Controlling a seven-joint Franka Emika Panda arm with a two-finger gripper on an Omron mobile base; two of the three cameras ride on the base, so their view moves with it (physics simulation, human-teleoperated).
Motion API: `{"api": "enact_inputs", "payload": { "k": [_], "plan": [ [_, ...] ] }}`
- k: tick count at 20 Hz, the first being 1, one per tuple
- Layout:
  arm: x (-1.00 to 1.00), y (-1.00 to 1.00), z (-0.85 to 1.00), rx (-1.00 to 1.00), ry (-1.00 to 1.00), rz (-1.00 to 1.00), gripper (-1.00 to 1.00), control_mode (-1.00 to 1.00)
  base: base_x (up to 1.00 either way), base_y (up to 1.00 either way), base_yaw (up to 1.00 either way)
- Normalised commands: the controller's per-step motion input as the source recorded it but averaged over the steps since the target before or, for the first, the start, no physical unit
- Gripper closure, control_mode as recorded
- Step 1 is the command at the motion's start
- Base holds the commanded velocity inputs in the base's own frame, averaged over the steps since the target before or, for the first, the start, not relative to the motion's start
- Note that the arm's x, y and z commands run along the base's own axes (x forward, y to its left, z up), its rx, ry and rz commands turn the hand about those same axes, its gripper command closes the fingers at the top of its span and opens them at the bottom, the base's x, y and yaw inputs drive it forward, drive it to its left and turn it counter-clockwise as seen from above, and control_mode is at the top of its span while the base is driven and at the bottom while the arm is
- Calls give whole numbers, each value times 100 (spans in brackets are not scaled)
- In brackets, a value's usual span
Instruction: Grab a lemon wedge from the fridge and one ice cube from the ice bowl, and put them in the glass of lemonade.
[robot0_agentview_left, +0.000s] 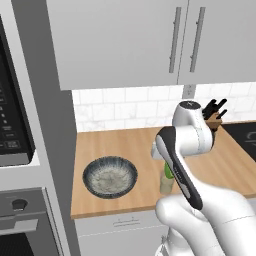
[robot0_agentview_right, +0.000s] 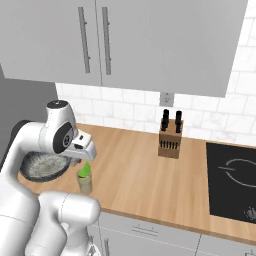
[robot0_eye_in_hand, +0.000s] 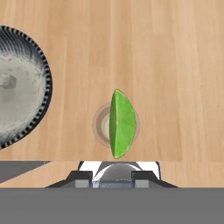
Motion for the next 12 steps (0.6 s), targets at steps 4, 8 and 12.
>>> {"api": "enact_inputs", "payload": {
  "k": [4,8,12],
  "plan": [
    [5,0,-2,0,0,0,100,-100,0,0,0],
    [18,0,0,0,0,0,100,-100,0,0,0],
    [38,0,0,0,0,0,100,-100,0,0,0]
  ]
}}
